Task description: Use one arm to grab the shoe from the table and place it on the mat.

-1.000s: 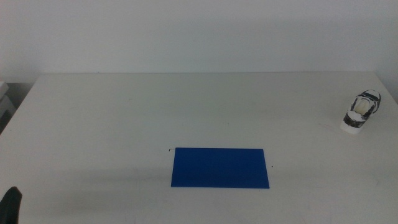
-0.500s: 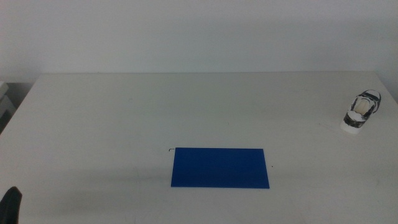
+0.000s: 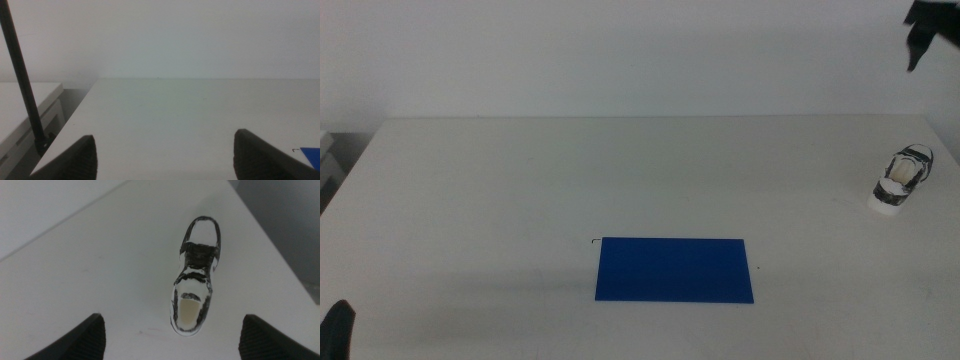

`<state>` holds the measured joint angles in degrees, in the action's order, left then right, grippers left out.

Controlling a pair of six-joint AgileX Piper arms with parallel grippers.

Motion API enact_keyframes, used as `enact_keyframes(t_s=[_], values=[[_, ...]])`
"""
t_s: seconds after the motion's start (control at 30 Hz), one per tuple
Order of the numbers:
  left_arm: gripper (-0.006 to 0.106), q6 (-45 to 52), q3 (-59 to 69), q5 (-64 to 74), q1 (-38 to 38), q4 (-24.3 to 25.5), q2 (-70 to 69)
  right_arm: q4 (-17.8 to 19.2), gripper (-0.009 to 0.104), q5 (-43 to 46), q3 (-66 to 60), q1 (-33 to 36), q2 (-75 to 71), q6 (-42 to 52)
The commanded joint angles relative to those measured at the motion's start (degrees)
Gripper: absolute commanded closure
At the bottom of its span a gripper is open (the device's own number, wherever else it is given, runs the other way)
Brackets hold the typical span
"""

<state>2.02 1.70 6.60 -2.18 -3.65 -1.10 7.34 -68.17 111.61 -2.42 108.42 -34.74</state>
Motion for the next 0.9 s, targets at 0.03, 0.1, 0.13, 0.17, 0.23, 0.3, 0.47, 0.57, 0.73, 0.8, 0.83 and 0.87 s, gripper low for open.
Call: enact_keyframes(t_s=[0.03,0.1,0.13,0.17,0.23,0.3,0.47,0.57,0.73,0.8,0.83,0.87], values=[[0.007,-0.7,0.3,-4.7,0.3,-0.7,-0.4,1.7,0.021,1.1,3.0,-0.2,0.4,-0.1],[0.007,-0.7,0.3,-4.7,0.3,-0.7,-0.4,1.7,0.021,1.1,3.0,-0.2,1.6,-0.1],[0.007,-0.7,0.3,-4.7,0.3,-0.7,-0.4,1.5,0.021,1.0,3.0,-0.2,2.2,-0.1],[0.007,-0.7,0.3,-4.7,0.3,-0.7,-0.4,1.5,0.021,0.9,3.0,-0.2,2.6,-0.1],[0.007,-0.7,0.3,-4.7,0.3,-0.7,-0.4,1.6,0.021,0.8,3.0,-0.2,3.4,-0.1],[0.007,-0.7,0.3,-4.7,0.3,-0.7,-0.4,1.8,0.021,0.8,3.0,-0.2,3.9,-0.1],[0.007,-0.7,0.3,-4.7,0.3,-0.7,-0.4,4.7,0.021,0.8,3.0,-0.2,4.7,-0.1],[0.007,-0.7,0.3,-4.7,0.3,-0.7,-0.4,5.0,0.021,0.9,3.0,-0.2,4.8,-0.4],[0.007,-0.7,0.3,-4.7,0.3,-0.7,-0.4,4.7,0.022,0.5,3.0,-0.2,5.1,-4.5],[0.007,-0.7,0.3,-4.7,0.3,-0.7,-0.4,4.7,0.023,0.0,3.0,-0.2,5.4,-8.1],[0.007,-0.7,0.3,-4.7,0.3,-0.7,-0.4,4.6,0.023,-0.5,3.0,-0.2,5.6,-11.0],[0.007,-0.7,0.3,-4.7,0.3,-0.7,-0.4,4.6,0.024,-0.8,3.0,-0.2,5.7,-13.5]])
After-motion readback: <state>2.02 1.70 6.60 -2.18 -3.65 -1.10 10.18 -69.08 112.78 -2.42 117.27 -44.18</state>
